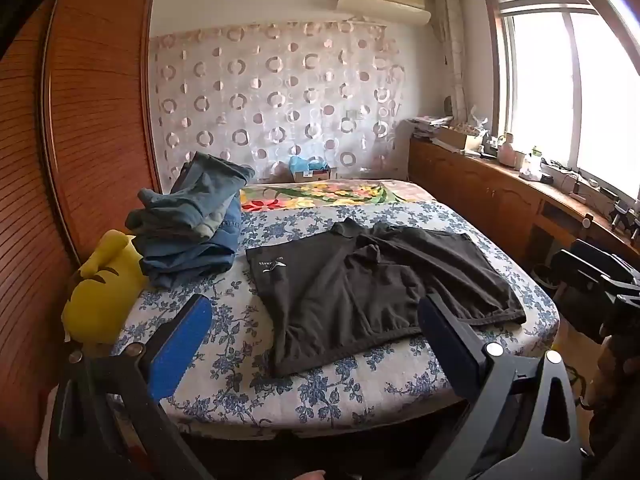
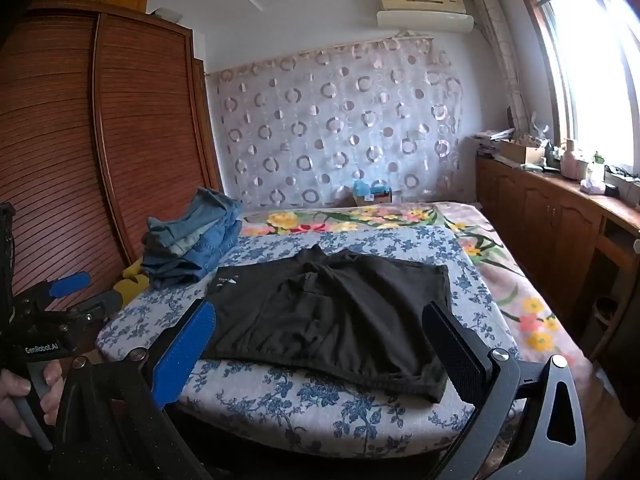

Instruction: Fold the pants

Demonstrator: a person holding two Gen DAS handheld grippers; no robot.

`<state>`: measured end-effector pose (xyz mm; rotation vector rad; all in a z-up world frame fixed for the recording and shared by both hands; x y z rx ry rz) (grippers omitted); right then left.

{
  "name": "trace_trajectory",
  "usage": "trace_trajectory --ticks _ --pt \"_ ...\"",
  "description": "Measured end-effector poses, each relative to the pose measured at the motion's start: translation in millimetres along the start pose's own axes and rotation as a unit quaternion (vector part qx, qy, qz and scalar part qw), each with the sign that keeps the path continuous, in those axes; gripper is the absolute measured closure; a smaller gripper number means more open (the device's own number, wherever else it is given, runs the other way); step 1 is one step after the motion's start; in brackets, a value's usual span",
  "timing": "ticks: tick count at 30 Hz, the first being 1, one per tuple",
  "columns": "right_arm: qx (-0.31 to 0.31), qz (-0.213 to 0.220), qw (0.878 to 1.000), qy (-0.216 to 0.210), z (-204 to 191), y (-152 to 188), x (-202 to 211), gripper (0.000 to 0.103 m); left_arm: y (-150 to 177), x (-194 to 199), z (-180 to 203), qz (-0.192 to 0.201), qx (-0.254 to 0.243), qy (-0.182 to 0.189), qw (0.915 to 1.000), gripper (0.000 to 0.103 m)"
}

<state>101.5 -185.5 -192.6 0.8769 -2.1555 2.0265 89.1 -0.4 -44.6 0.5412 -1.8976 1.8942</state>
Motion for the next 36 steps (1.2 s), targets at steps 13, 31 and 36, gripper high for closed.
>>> trace_trajectory --ticks 13,31,36 --pt "-0.003 0.003 1.0 -0.001 -4 3 -4 0.0 1 -2 -1 -0.005 0.001 0.0 1.0 0.0" --pt "-0.003 0.003 1.0 -0.003 -4 2 2 0.0 1 5 -1 0.0 0.002 0.0 1.0 0.0" --pt "-0.004 0.003 1.0 -0.005 -4 2 4 0.0 1 5 -1 0.001 0.002 0.0 1.0 0.0"
Point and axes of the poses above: each gripper's, at about its wrist camera, not at the fingertips, and x roughly against the way its jaws point, z to its right, y to its underside, the point moved 10 cm from there along -x, roughly the way its jaws point, and after that the axes turned 6 degrees about -z, right-handed, at the moved point
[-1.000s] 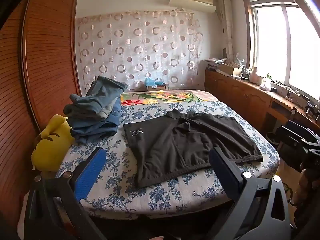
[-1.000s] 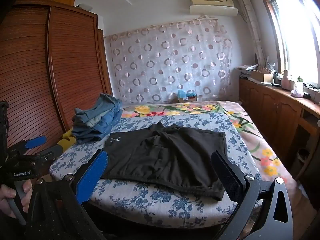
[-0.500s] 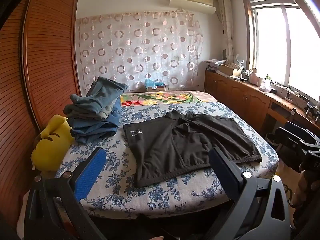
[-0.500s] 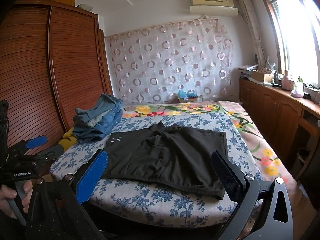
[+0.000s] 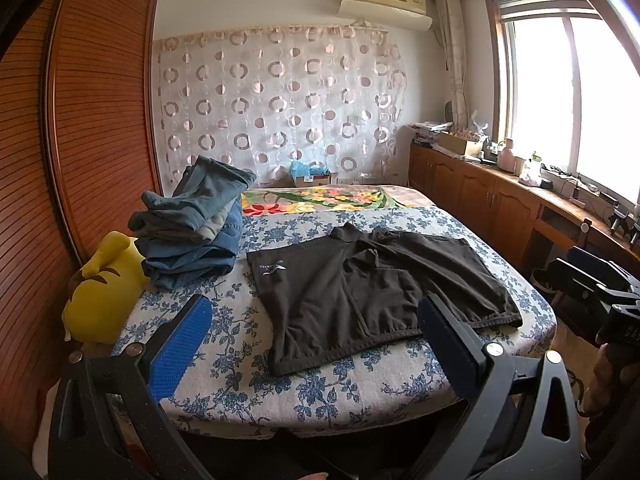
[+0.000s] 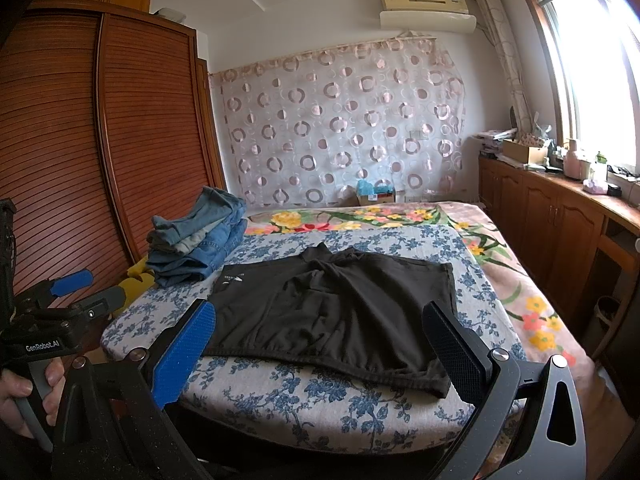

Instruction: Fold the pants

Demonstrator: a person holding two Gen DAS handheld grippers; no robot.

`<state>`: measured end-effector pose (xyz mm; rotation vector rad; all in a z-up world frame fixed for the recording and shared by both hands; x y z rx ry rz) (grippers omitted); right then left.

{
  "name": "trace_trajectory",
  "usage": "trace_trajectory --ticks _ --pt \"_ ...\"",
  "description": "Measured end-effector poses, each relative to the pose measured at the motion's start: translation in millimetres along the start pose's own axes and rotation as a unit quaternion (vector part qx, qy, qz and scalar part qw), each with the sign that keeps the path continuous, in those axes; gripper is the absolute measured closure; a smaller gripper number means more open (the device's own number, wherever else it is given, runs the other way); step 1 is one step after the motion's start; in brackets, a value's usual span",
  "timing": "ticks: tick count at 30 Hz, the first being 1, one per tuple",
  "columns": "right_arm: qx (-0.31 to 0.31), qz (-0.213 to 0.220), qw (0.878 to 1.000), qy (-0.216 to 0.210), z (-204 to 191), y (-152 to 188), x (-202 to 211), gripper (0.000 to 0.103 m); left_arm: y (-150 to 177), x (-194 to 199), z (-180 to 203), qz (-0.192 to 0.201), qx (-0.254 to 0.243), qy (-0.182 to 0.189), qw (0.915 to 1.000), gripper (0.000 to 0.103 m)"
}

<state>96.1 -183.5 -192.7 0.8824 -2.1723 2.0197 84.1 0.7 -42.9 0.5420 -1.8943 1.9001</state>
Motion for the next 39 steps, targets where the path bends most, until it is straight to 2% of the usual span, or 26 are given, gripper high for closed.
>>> trace_trajectory --ticks 39 --pt "0.0 0.003 1.0 -0.001 0.7 -4.9 0.2 0.0 -3.0 4.2 3.1 0.005 0.002 0.0 1.0 0.0"
Point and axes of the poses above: each gripper's, at about its wrist camera, not at the fingertips, and x roughly against the way its jaws point, z to its right, y to its underside, the point moved 10 cm from there along -x, roughly the way its jaws point, and after that the axes turned 6 degrees about -z, right-handed, at the moved point
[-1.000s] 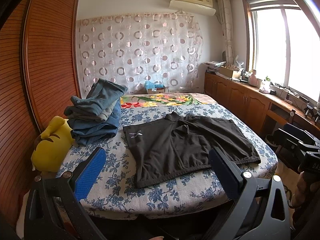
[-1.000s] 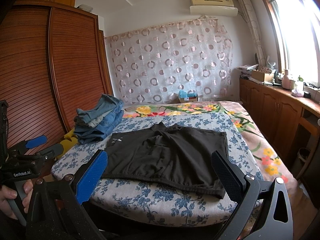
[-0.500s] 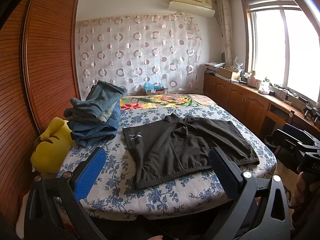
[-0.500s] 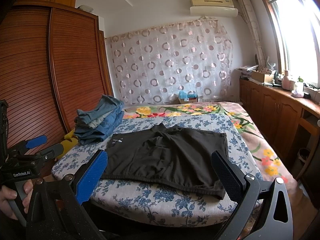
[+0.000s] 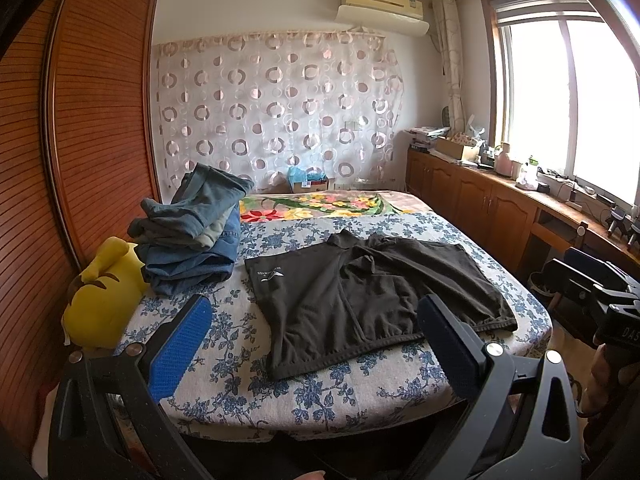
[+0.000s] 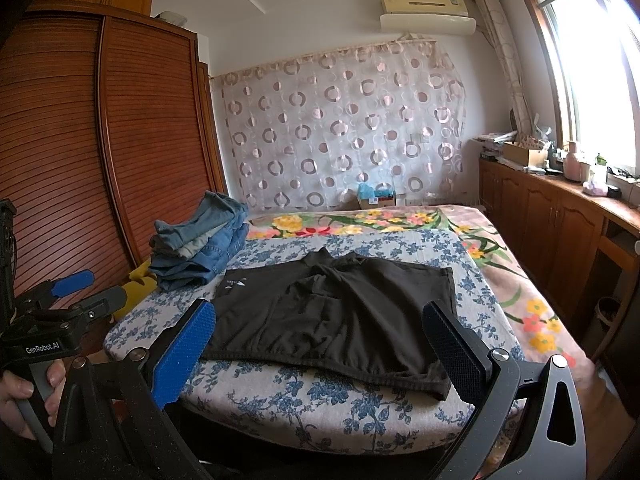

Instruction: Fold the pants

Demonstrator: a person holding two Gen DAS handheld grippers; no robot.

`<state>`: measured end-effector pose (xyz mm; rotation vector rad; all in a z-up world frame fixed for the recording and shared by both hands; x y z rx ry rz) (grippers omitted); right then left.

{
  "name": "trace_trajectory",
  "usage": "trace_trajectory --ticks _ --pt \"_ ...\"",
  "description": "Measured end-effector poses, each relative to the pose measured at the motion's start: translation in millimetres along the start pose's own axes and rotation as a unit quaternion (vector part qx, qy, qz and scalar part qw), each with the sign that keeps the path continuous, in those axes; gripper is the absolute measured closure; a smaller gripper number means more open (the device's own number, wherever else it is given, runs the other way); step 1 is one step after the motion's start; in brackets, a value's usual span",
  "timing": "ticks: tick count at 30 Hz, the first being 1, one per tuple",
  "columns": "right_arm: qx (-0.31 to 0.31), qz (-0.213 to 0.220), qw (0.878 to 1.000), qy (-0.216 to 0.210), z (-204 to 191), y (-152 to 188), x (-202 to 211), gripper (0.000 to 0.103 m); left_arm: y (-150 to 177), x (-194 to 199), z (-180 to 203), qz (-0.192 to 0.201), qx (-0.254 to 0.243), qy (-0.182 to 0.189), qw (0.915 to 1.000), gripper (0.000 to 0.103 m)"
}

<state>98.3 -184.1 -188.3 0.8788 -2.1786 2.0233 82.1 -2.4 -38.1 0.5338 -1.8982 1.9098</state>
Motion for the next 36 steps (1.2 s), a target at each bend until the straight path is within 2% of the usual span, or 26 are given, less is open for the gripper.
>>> trace_trajectory --ticks 22,28,36 --pt "0.002 0.003 1.0 0.003 0 -1 0 0.0 -2 5 4 -0.003 -0.002 0.001 1.0 0.0" --pt "-0.001 -0.005 1.0 0.007 6 6 -4 0.0 -2 -8 4 -0.004 0.002 0.003 1.0 0.0" --pt "0.012 -0.009 1.0 0.024 14 6 -9 0.0 9 -41 1 -0.027 -0.012 0.005 0.9996 0.0"
Point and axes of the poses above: each gripper's, at about its wrist camera, not at the fingertips, and x roughly against the way its jaws point, z to its right, y to its underside, the point moved 10 cm from there along -x, roughly the way its jaws point, and after that the axes turned 6 degrees about -z, right-handed, at the moved point
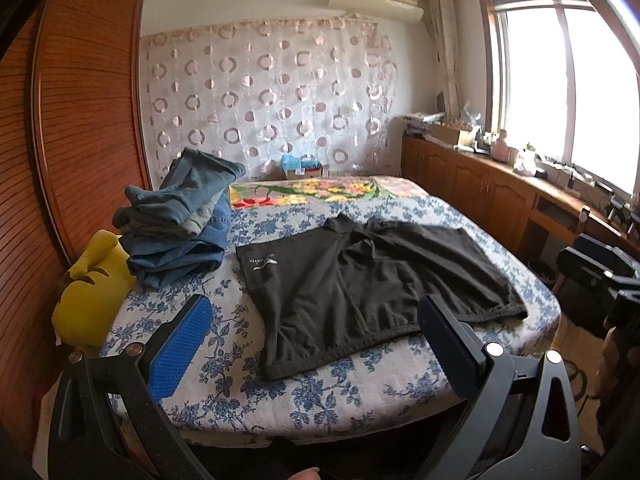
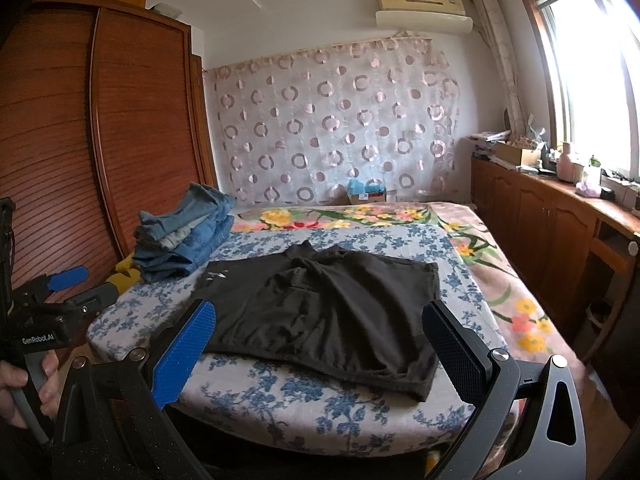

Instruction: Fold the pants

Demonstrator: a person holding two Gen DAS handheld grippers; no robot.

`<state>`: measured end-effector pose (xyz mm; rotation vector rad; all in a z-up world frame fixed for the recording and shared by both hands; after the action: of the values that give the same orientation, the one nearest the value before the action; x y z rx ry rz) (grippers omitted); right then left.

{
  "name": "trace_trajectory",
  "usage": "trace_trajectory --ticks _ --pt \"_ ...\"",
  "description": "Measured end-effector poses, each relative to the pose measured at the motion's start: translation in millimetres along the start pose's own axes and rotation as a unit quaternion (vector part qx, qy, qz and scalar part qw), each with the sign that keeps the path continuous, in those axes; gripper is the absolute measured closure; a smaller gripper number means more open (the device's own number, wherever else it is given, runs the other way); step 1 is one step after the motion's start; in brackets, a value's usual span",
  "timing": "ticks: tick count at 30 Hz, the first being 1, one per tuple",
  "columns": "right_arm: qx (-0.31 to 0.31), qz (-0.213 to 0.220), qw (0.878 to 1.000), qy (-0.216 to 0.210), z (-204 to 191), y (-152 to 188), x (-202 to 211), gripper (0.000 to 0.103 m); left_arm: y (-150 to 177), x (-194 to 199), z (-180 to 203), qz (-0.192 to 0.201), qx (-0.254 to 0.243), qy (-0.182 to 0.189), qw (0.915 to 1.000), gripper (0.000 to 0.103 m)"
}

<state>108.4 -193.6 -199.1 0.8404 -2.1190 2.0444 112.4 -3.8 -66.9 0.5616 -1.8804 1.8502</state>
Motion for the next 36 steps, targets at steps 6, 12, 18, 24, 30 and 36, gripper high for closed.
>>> trace_trajectory --ticks 6,12,18,24,30,36 --pt "0.004 -0.01 1.0 0.01 8 4 -8 0.001 9 -23 -11 -0.022 0.01 0.004 0.9997 0.0" --pt "0.008 -0.036 0.999 0.015 17 10 -20 0.011 23 -40 -24 -0.046 0.02 0.004 0.9987 0.0" --pt "0.01 -0.066 0.998 0.018 26 14 -23 0.03 36 -55 -34 -0.062 0.03 0.023 0.9974 0.0" --pt "-0.002 -0.096 0.995 0.028 38 17 -28 0.037 50 -67 -44 -0.081 0.038 0.029 0.9956 0.0" --pt "-0.011 -0.115 0.993 0.036 44 23 -20 0.038 61 -81 -52 -0.102 0.055 0.045 0.9922 0.013" --pt "-0.024 -0.133 0.99 0.035 48 26 -16 0.049 75 -94 -54 -0.129 0.066 0.057 0.9878 0.044"
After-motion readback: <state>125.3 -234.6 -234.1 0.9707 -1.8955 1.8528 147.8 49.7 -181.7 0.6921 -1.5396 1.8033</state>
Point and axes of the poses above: each gripper's, at about its wrist camera, not at the fingertips, and x roughly against the way its jaws point, z to its right, y to its underside, the point moved 10 cm from there along -x, roughly the way its jaws point, and after that the axes turned 6 degrees about -z, right-handed, at the moved point
